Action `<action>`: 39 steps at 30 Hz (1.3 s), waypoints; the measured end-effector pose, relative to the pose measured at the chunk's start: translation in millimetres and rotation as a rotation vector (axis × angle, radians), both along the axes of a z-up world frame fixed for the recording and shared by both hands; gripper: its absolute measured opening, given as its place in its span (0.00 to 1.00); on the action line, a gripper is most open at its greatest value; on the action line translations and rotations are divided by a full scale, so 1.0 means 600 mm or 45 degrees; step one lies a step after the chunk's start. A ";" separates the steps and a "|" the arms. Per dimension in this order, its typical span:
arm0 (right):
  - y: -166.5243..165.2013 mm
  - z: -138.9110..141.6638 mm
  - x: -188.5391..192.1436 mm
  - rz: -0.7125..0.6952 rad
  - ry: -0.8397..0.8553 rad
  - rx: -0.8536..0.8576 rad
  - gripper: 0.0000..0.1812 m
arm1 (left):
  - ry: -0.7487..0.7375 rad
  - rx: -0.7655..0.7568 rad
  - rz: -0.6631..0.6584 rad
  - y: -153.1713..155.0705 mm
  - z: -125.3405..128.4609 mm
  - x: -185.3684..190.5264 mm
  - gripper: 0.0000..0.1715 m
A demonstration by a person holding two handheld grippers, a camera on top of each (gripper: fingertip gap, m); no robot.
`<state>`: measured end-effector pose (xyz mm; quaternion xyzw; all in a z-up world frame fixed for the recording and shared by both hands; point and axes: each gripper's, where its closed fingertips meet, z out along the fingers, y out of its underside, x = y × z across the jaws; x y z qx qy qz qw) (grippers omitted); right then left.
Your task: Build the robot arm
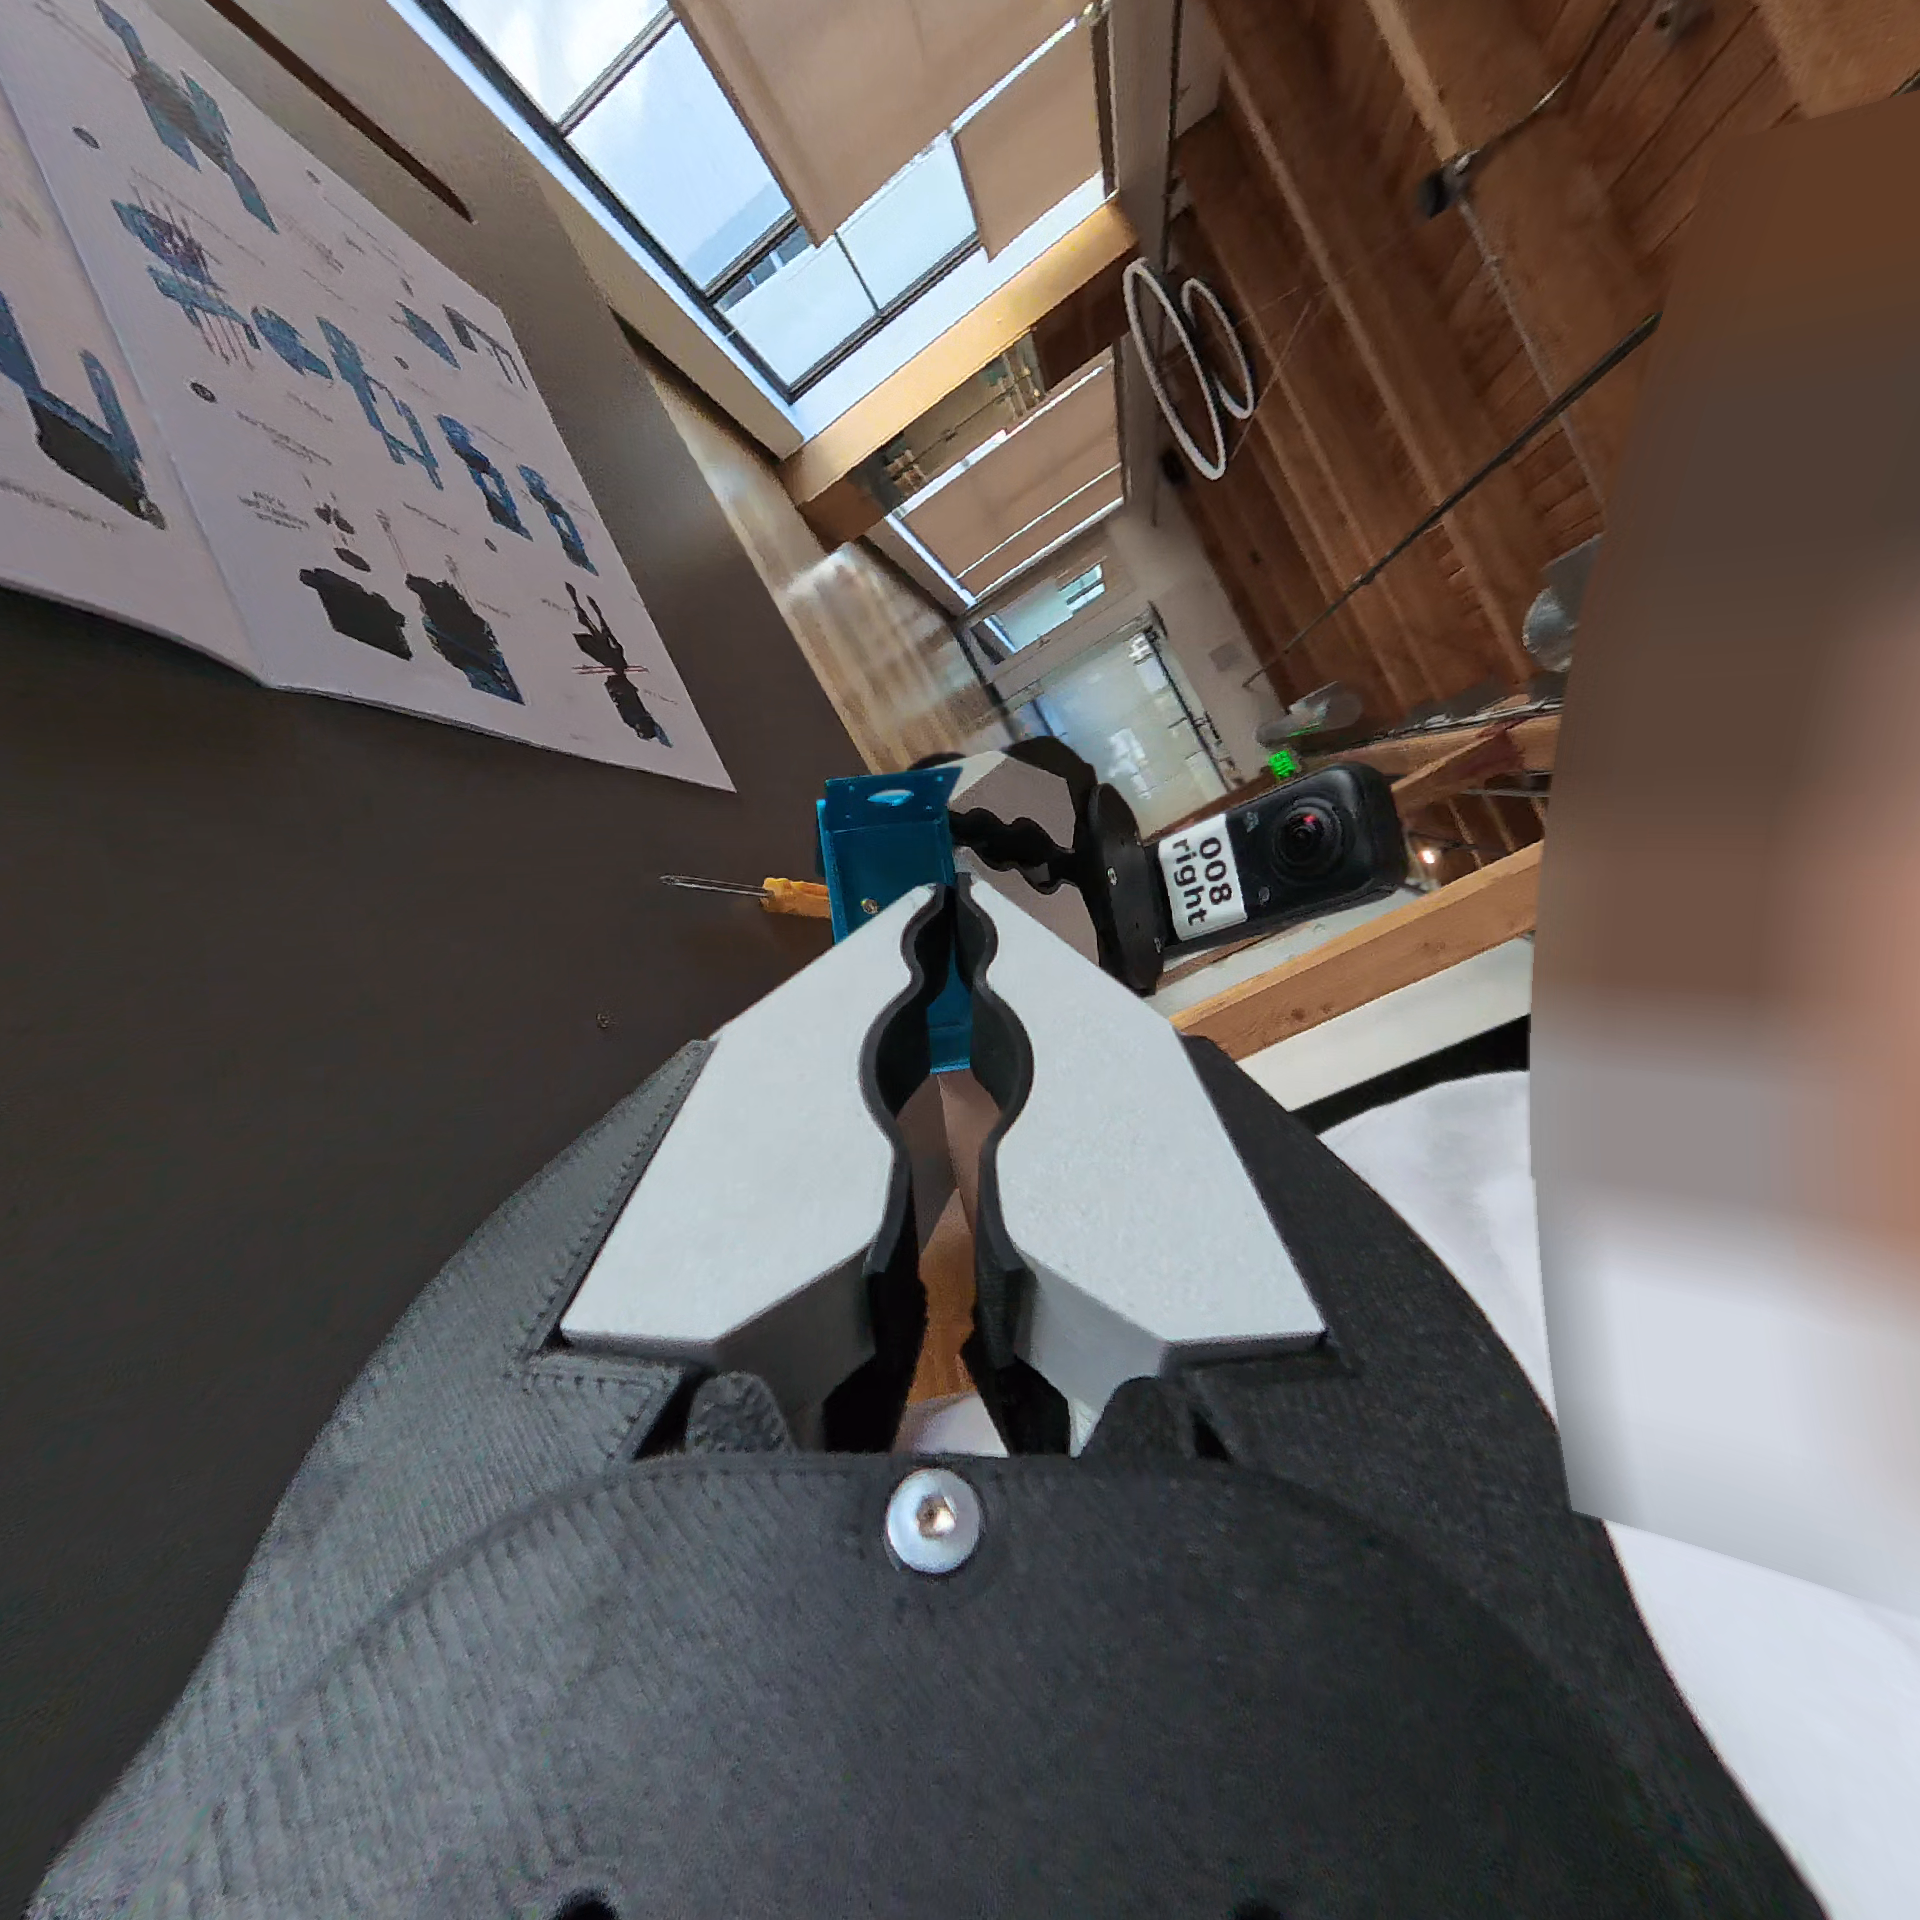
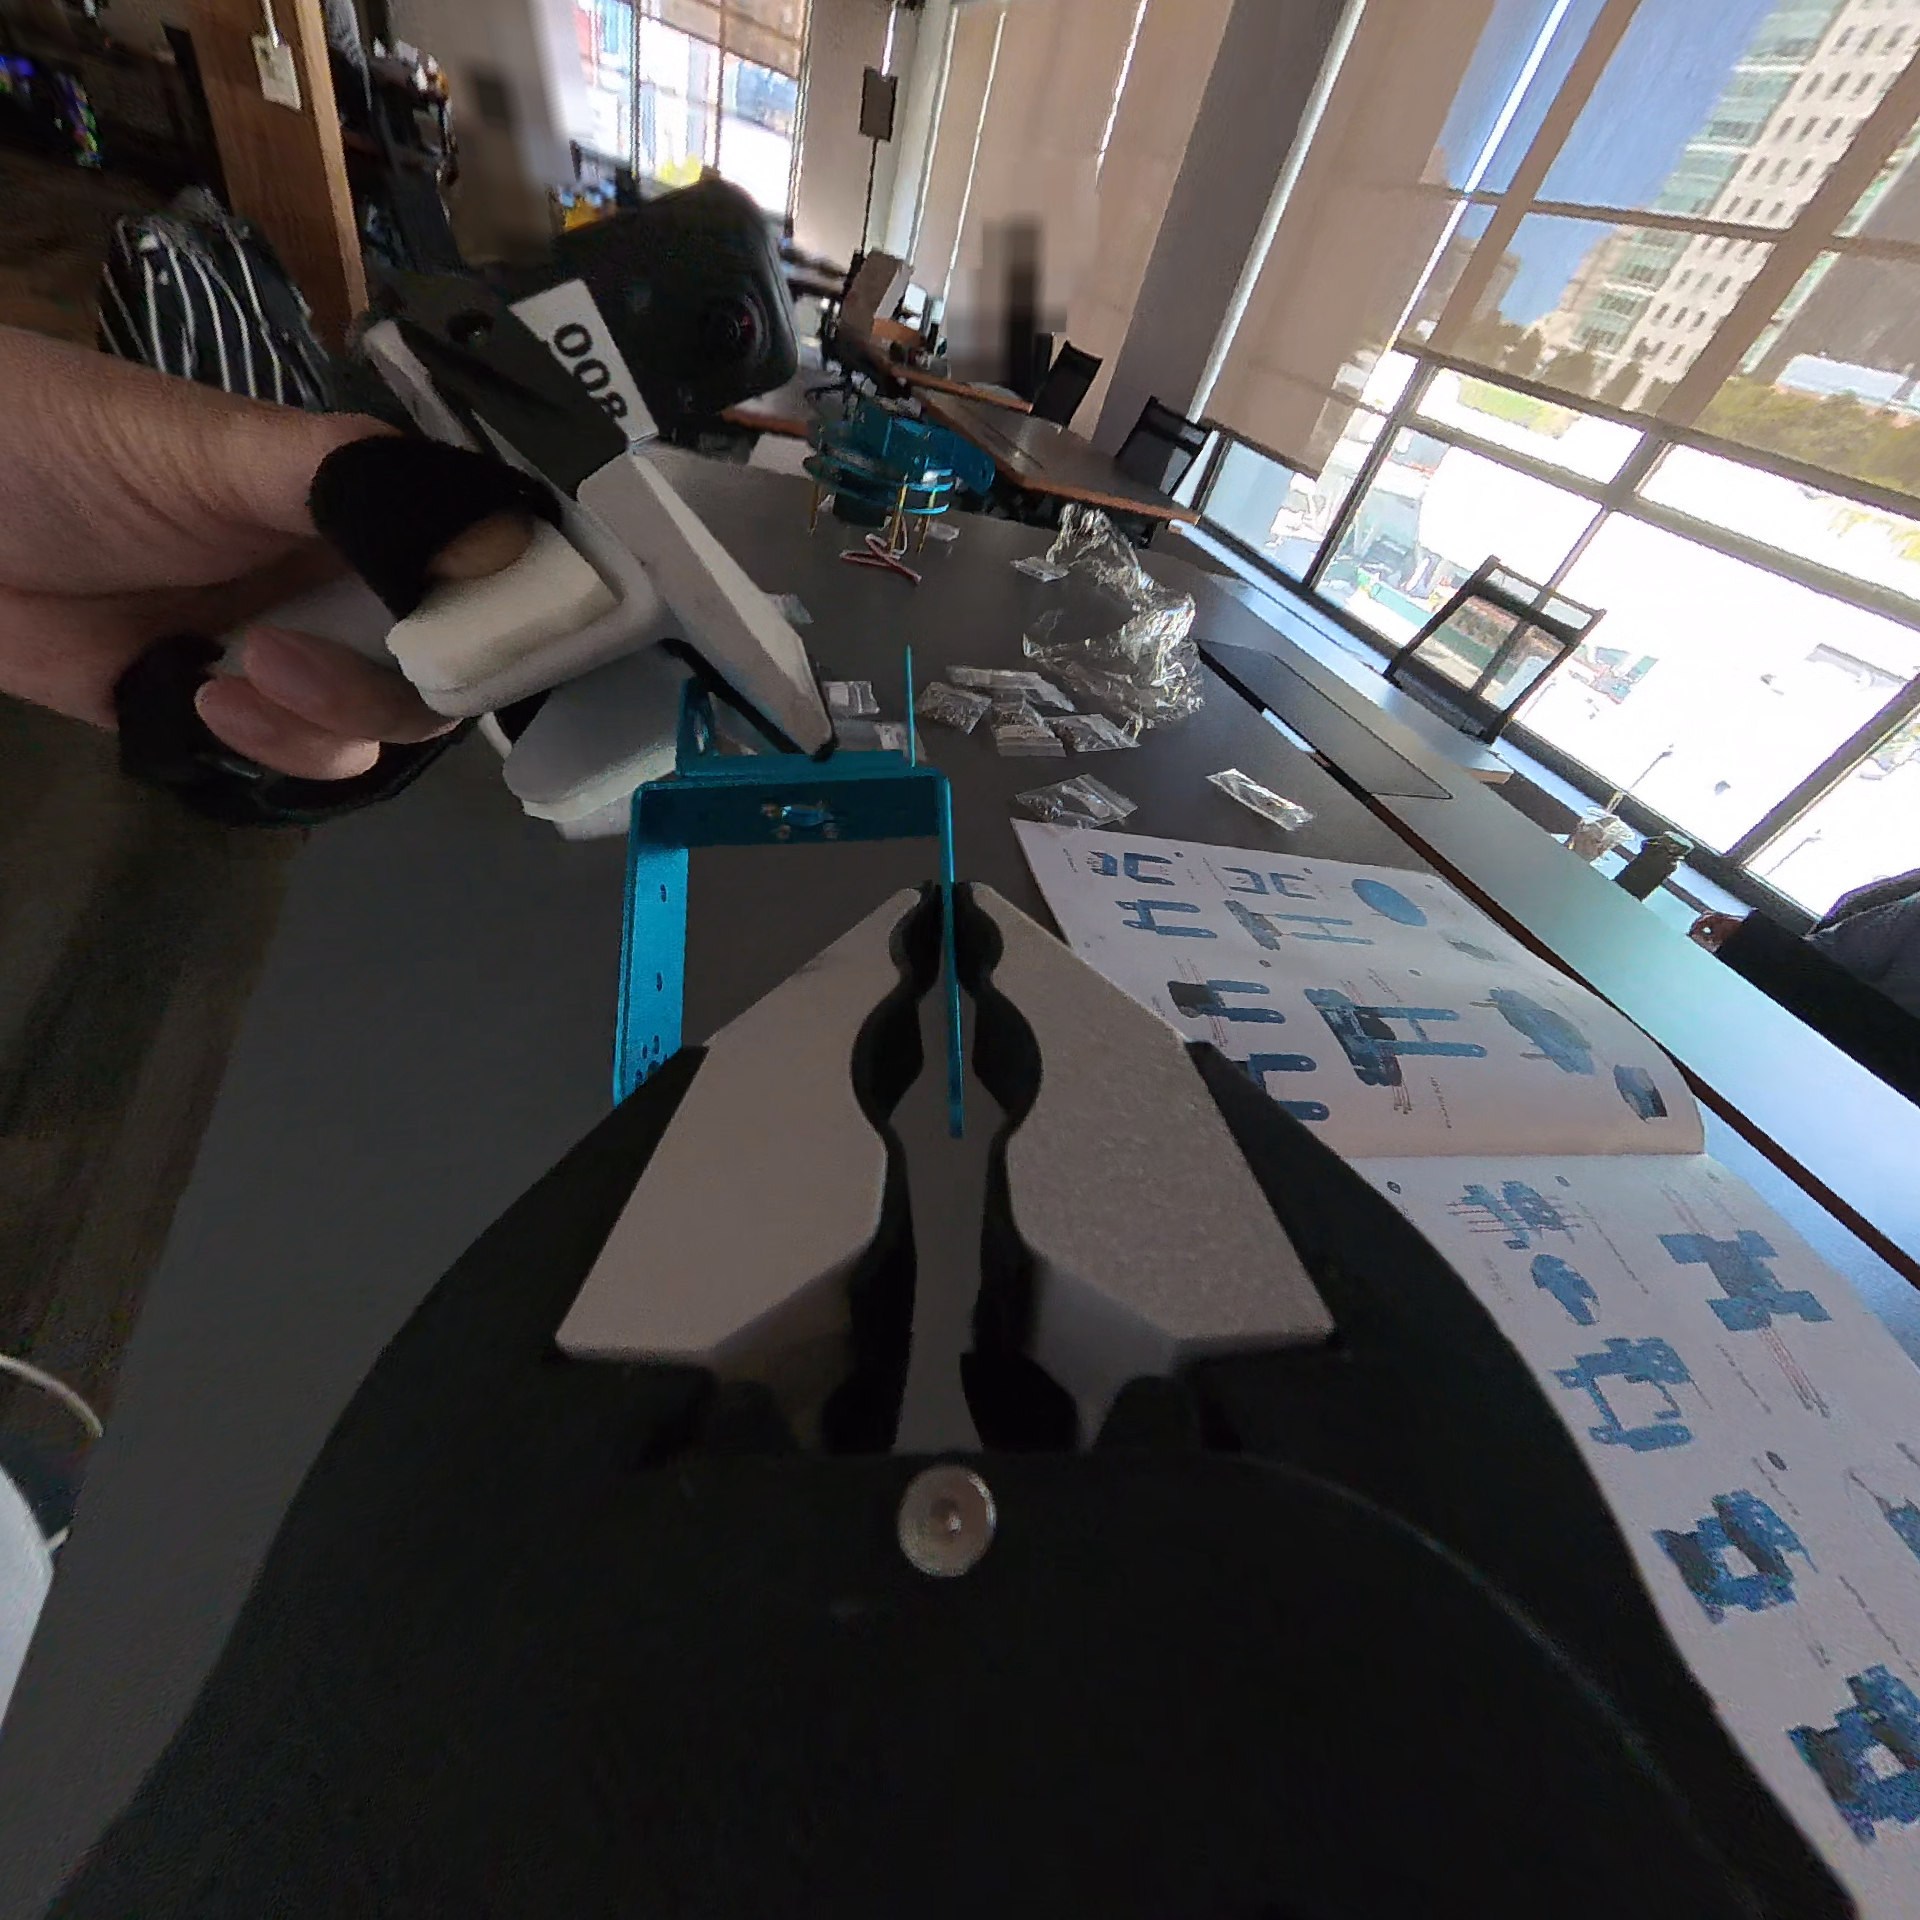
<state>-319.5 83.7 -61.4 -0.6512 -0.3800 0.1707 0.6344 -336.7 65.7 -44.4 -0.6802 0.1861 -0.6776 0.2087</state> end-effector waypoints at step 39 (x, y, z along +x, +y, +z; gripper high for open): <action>-0.004 0.064 -0.034 -0.262 0.013 0.321 0.00 | 0.574 0.496 -0.428 -0.010 0.069 -0.043 0.01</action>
